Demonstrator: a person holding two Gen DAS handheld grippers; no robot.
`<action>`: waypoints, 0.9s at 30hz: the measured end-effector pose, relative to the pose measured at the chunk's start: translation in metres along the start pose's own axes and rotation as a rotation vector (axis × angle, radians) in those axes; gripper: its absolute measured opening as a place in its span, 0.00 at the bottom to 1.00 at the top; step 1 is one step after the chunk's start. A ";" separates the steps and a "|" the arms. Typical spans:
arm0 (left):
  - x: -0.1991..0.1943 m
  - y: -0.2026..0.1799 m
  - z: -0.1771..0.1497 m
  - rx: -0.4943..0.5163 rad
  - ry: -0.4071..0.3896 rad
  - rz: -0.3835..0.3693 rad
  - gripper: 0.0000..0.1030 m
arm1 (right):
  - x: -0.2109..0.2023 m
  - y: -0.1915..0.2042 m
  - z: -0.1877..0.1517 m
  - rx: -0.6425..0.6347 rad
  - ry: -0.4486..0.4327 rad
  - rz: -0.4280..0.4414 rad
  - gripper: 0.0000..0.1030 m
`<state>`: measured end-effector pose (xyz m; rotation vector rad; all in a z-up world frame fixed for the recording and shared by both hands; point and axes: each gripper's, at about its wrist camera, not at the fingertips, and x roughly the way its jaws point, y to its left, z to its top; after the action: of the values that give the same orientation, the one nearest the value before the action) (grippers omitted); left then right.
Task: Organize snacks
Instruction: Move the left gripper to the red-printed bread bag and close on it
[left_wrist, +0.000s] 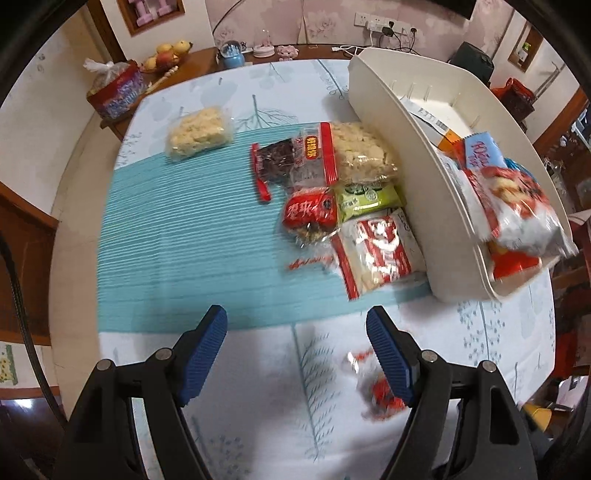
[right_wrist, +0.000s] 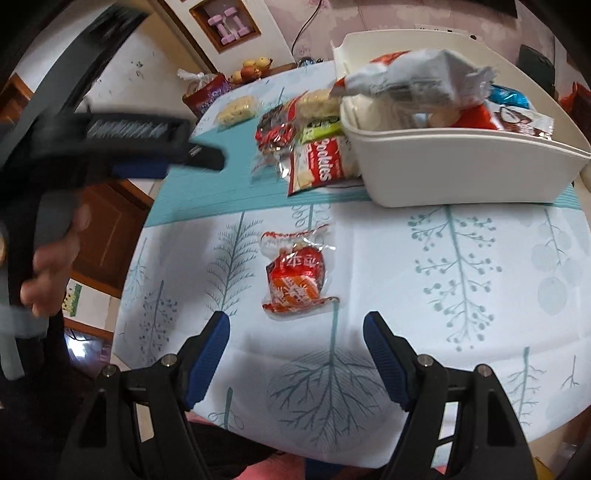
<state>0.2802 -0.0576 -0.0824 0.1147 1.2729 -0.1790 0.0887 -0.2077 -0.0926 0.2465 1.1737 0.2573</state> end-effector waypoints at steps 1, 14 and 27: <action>0.006 -0.001 0.004 -0.004 0.001 -0.006 0.75 | 0.003 0.003 0.000 -0.008 0.003 -0.014 0.73; 0.068 0.003 0.041 -0.095 -0.033 -0.056 0.74 | 0.035 0.024 -0.001 -0.148 -0.013 -0.134 0.71; 0.082 0.009 0.047 -0.112 -0.117 -0.092 0.63 | 0.053 0.022 0.004 -0.156 -0.006 -0.123 0.51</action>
<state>0.3495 -0.0635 -0.1469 -0.0497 1.1692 -0.1903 0.1103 -0.1701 -0.1303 0.0383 1.1515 0.2386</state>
